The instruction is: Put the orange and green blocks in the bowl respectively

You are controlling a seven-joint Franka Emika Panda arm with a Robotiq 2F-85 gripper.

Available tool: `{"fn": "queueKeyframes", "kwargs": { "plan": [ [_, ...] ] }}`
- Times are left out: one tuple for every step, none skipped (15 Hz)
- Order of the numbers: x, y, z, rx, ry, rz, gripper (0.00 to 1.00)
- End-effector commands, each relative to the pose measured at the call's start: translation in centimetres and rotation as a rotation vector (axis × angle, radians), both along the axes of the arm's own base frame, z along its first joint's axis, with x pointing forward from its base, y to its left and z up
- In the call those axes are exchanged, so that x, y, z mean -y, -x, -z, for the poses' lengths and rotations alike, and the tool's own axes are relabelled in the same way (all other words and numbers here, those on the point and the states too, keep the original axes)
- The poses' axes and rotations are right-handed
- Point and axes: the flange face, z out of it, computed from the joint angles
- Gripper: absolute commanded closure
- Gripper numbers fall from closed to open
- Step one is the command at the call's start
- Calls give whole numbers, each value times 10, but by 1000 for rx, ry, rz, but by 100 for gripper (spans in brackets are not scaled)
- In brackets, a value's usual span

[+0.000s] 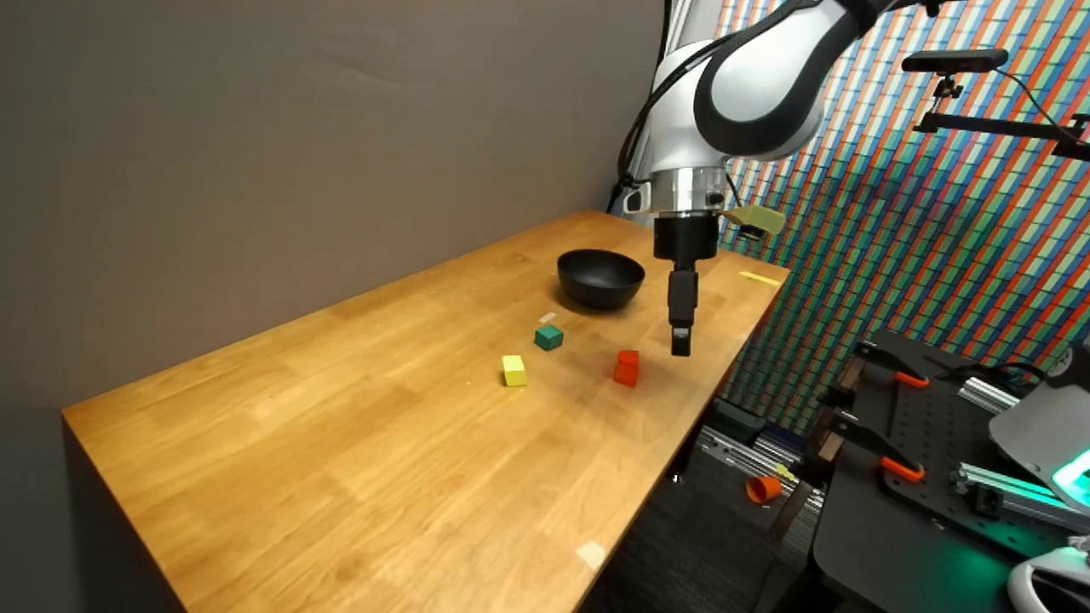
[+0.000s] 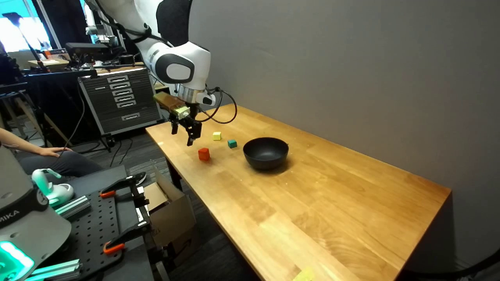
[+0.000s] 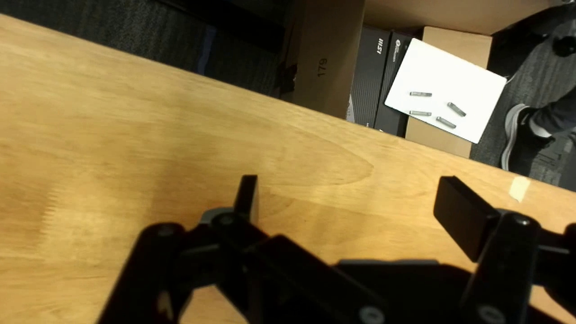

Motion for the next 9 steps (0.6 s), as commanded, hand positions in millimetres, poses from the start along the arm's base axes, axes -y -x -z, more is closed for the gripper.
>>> {"fn": "queueKeyframes", "kwargs": {
  "plan": [
    [-11, 4, 9, 81, 0, -85, 0],
    [-14, 5, 12, 106, 9, -112, 0],
    [-14, 5, 15, 129, 17, -139, 0],
    [-14, 5, 18, 149, 26, -159, 0],
    [-15, 5, 21, 171, 35, -178, 0],
    [-15, 5, 24, 190, 44, -198, 0],
    [-14, 4, 27, 213, 51, -217, 0],
    [-14, 3, 30, 234, 57, -236, 0],
    [-14, 1, 33, 255, 62, -255, 0]
  ]
}}
